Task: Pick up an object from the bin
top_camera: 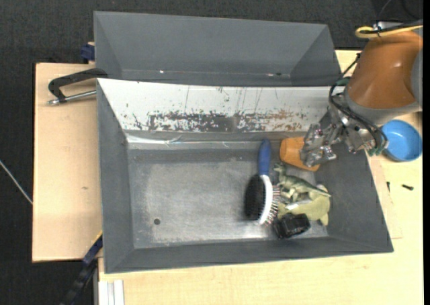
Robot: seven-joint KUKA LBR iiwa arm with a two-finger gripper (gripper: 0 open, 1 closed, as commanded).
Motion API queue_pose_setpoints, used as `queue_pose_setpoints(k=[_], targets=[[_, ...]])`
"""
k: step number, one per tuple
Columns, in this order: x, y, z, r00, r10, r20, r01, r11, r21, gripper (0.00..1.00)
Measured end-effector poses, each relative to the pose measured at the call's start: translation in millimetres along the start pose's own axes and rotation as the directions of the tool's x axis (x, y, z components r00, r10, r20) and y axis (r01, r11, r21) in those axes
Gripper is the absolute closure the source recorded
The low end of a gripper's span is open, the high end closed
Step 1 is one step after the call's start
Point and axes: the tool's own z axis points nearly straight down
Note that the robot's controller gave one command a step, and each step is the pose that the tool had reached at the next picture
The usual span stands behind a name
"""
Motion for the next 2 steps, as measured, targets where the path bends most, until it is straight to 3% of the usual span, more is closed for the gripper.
queue_pose_setpoints(k=[1, 2], targets=[[1.2, -3.0, 0.2, 1.0, 0.001, -0.001, -0.001, 1.0, 0.006, 0.0], [0.5, -0.1, 0.5, 1.0, 0.0, -0.002, 0.0, 1.0, 0.0, 1.0]])
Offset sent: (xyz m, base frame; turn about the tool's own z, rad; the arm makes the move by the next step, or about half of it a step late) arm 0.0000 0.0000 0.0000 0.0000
